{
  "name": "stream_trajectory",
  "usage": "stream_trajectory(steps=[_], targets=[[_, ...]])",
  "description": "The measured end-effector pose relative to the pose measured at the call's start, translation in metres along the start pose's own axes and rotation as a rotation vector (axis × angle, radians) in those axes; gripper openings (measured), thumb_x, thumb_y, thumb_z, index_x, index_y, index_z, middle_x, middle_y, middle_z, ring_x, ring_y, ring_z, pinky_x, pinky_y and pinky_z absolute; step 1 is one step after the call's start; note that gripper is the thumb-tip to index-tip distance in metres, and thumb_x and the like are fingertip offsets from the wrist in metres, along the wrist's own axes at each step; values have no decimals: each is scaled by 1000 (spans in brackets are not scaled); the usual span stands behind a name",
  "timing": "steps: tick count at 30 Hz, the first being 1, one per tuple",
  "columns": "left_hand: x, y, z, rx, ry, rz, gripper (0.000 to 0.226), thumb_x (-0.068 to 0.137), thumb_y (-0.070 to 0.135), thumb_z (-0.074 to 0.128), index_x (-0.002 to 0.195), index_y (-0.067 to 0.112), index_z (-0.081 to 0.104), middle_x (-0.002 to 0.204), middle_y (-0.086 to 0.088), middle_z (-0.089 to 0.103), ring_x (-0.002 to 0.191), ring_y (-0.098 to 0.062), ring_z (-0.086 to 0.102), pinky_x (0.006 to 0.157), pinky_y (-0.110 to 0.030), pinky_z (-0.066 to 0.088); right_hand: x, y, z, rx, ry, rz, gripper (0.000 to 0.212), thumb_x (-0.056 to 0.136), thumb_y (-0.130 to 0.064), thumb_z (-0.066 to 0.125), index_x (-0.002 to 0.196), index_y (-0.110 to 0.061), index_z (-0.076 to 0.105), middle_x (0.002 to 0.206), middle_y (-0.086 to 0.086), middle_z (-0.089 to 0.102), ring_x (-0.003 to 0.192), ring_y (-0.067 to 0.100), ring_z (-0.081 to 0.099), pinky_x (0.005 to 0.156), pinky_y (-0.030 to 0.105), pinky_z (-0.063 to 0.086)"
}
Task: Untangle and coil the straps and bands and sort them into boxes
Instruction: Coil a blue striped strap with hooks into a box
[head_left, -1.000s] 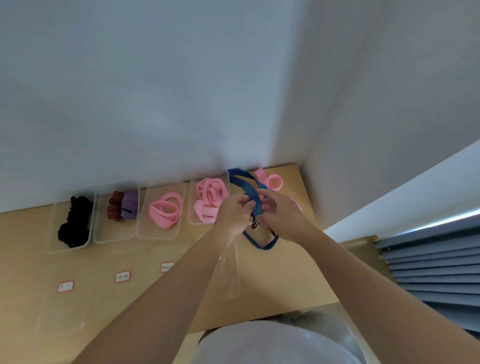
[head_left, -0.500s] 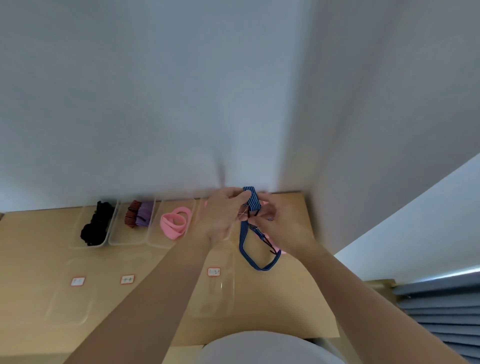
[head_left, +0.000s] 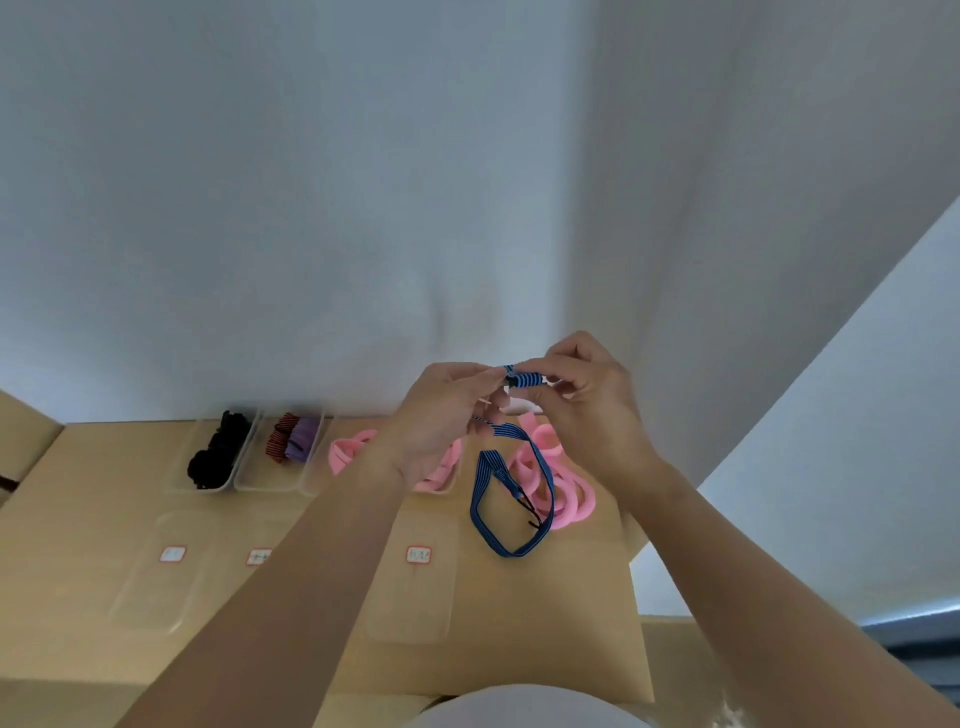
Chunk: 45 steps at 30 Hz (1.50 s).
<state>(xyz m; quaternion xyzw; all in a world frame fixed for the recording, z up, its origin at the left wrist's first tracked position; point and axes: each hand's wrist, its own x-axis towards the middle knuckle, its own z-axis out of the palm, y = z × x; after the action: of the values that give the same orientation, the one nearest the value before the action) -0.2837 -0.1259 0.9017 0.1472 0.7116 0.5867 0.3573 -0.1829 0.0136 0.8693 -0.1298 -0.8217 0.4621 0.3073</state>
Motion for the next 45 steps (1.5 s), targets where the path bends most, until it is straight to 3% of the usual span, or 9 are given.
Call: stream_trajectory(steps=[4,10,13,22,28,34,36,39,45], targets=[[-18,24,6,119,31,86,17,99,22,65,102,10,76,87,-5,71,77,-17,65,65,-25,52,23,-20,-28,68,-45,-1,12,80,-11,82,90,-18,80,90,-6,62,76,1,59,66,13,43],[-37,51,19,444,258,465,31,85,32,81,112,33,66,107,16,68,92,1,67,74,-15,53,49,-55,-60,121,-156,-75,10,81,-15,82,83,-22,76,83,-1,66,69,-1,57,66,12,40],[-45,58,28,463,299,561,19,89,29,77,107,30,74,101,16,73,92,-1,69,79,-23,56,51,-64,-68,152,-206,-49,8,82,-17,82,80,-14,75,81,7,68,66,2,54,64,15,41],[-68,62,46,261,257,593,13,86,7,79,96,16,77,84,-1,79,80,-17,77,83,-38,62,43,-81,-81,331,-221,-53,19,75,-28,85,65,-32,70,69,5,64,61,23,56,62,41,48],[-84,67,57,-7,281,569,14,90,4,74,104,3,75,94,-15,78,89,-27,77,80,-39,62,25,-82,-84,343,-114,-81,24,88,-18,78,108,-19,66,85,-11,67,68,11,62,66,25,49],[-95,63,74,-219,270,456,14,94,0,66,107,-4,71,95,-15,75,88,-30,75,77,-37,61,-23,-74,-78,429,-110,93,28,94,-21,70,112,-31,52,96,3,71,83,21,73,76,41,60],[-96,62,77,-175,294,450,12,94,2,68,105,-1,72,93,-14,74,85,-29,73,76,-37,60,-31,-76,-78,506,-168,142,14,99,-18,64,110,-19,56,98,12,72,77,24,75,75,46,61],[-96,59,76,-30,333,447,14,90,10,74,103,6,73,88,-4,72,72,-18,61,68,-32,51,-33,-77,-82,521,-211,172,15,101,-15,59,99,0,61,88,12,73,61,24,72,63,36,60],[-103,62,67,-43,193,486,15,97,8,66,110,11,72,90,-9,62,64,-17,51,63,-26,48,-35,-73,-92,489,-286,160,17,102,-13,57,88,-10,65,72,2,67,52,18,58,51,23,48]])
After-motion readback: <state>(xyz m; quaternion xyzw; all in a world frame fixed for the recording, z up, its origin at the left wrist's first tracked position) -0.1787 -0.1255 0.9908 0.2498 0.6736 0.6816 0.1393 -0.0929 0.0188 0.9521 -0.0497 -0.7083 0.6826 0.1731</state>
